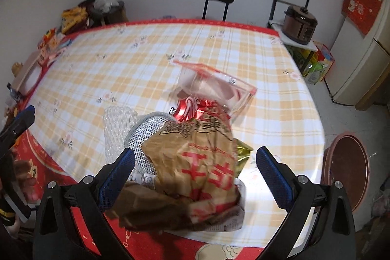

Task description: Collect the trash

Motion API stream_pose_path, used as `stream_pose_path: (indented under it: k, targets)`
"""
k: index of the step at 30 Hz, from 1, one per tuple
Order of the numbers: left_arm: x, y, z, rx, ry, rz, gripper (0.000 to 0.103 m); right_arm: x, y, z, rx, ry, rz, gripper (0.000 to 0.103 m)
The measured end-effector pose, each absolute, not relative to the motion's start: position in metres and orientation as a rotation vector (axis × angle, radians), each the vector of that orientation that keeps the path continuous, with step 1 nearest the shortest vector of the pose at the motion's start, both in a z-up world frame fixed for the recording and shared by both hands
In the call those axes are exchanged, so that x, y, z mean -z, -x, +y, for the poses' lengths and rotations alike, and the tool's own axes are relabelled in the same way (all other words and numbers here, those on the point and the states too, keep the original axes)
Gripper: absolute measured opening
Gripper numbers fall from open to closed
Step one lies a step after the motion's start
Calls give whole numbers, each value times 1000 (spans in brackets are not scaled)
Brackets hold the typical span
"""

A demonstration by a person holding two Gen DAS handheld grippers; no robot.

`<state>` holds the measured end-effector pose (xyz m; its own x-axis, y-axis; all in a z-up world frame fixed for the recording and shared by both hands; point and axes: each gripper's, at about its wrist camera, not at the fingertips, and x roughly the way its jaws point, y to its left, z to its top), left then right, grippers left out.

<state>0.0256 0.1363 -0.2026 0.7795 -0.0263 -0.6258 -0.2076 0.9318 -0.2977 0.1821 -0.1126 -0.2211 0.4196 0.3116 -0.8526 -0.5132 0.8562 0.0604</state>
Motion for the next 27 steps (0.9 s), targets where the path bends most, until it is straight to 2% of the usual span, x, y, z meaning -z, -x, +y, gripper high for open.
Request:
stream_pose_path:
  k: [12, 20, 27]
  targets:
    - [220, -41, 134, -27, 394, 713, 97, 258, -196, -82, -468, 350, 1128, 98]
    - [225, -47, 132, -7, 403, 729, 97, 257, -195, -76, -474, 393, 1131, 98]
    - [225, -50, 129, -4, 401, 733, 97, 264, -188, -63, -455, 554, 1119, 98]
